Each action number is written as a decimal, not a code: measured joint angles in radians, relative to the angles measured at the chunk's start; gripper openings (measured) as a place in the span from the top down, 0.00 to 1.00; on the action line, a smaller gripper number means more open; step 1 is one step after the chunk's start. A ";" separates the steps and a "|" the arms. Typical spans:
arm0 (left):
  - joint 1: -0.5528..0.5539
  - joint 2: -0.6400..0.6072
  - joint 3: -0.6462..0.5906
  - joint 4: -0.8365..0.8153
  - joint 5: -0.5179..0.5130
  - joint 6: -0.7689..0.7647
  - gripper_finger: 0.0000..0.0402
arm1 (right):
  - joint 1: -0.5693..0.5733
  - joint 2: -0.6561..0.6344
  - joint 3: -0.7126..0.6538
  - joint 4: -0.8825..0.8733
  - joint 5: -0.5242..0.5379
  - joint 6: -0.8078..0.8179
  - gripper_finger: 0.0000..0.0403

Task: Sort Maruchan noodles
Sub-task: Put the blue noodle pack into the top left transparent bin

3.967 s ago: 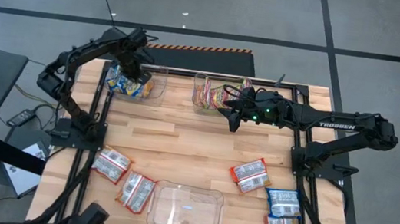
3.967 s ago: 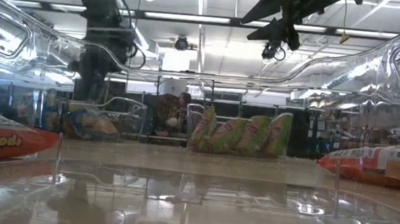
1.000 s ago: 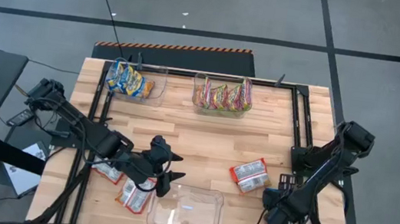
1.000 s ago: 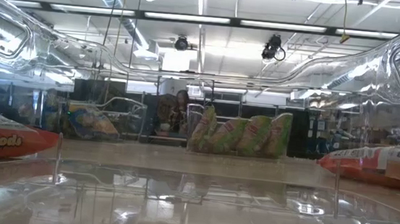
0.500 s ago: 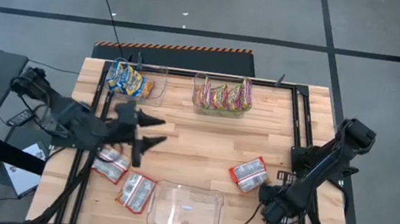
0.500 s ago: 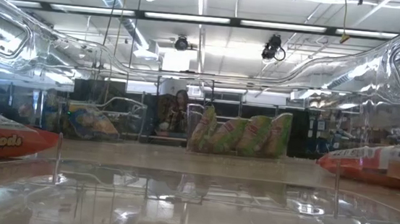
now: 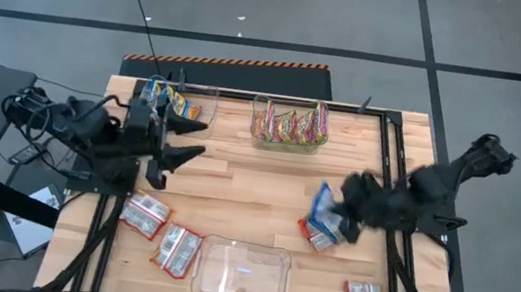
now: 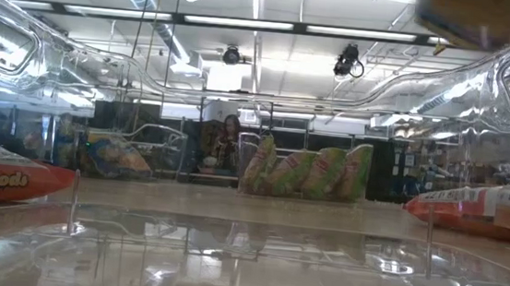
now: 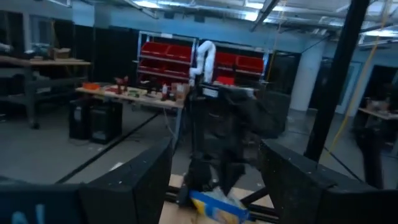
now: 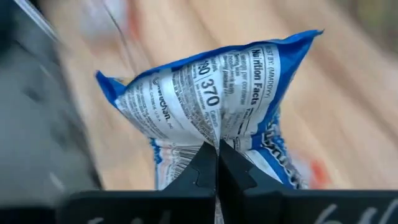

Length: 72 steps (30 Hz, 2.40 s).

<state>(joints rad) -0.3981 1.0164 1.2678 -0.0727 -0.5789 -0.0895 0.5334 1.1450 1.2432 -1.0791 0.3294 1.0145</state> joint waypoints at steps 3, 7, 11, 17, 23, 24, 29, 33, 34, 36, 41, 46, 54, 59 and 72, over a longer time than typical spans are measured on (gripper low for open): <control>0.021 -0.012 0.000 0.037 0.031 -0.005 0.36 | -0.107 -0.047 -0.005 0.216 -0.016 -0.176 0.99; 0.101 -0.020 0.002 0.080 0.101 -0.059 0.31 | -0.240 -0.059 -0.007 0.483 -0.126 -0.400 0.99; 0.202 0.033 0.001 0.077 0.297 -0.111 0.25 | -0.360 -0.030 -0.007 0.707 -0.313 -0.543 0.99; 0.314 0.107 0.000 0.098 0.564 -0.114 0.23 | -0.521 0.045 -0.007 1.044 -0.701 -0.632 0.99; 0.429 0.205 0.000 0.279 0.812 -0.189 0.22 | -0.643 0.108 -0.007 1.442 -0.987 -0.556 0.99; 0.438 0.220 0.000 0.300 0.833 -0.194 0.22 | -0.660 0.117 -0.007 1.501 -1.019 -0.529 0.99; 0.449 0.301 0.000 0.425 0.925 -0.191 0.22 | -0.719 0.158 -0.007 1.699 -1.150 -0.425 0.99; 0.446 0.345 0.001 0.531 1.032 -0.228 0.22 | -0.752 0.182 -0.008 1.706 -1.218 -0.413 0.99; 0.446 0.352 0.001 0.536 1.046 -0.238 0.22 | -0.760 0.190 -0.009 1.705 -1.229 -0.411 0.99; 0.446 0.366 0.001 0.534 1.049 -0.241 0.22 | -0.770 0.202 -0.009 1.708 -1.247 -0.406 0.99; 0.463 0.377 0.001 0.501 1.017 -0.241 0.22 | -0.777 0.237 -0.009 1.746 -1.273 -0.375 0.99; 0.504 0.374 0.000 0.428 0.983 -0.240 0.22 | -0.756 0.242 -0.009 1.782 -1.294 -0.307 0.99; 0.529 0.379 0.001 0.482 1.066 -0.241 0.22 | -0.739 0.246 -0.009 1.788 -1.251 -0.332 0.99; 0.508 0.378 0.001 0.493 1.087 -0.240 0.22 | -0.747 0.287 -0.007 1.764 -1.193 -0.328 0.99; 0.511 0.377 0.001 0.516 1.028 -0.237 0.36 | -0.787 0.279 -0.007 1.755 -1.087 -0.325 0.98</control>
<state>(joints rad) 0.1127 1.3930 1.2690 0.4435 0.4492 -0.3264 -0.2534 1.4240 1.2358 0.6760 -0.7575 0.6895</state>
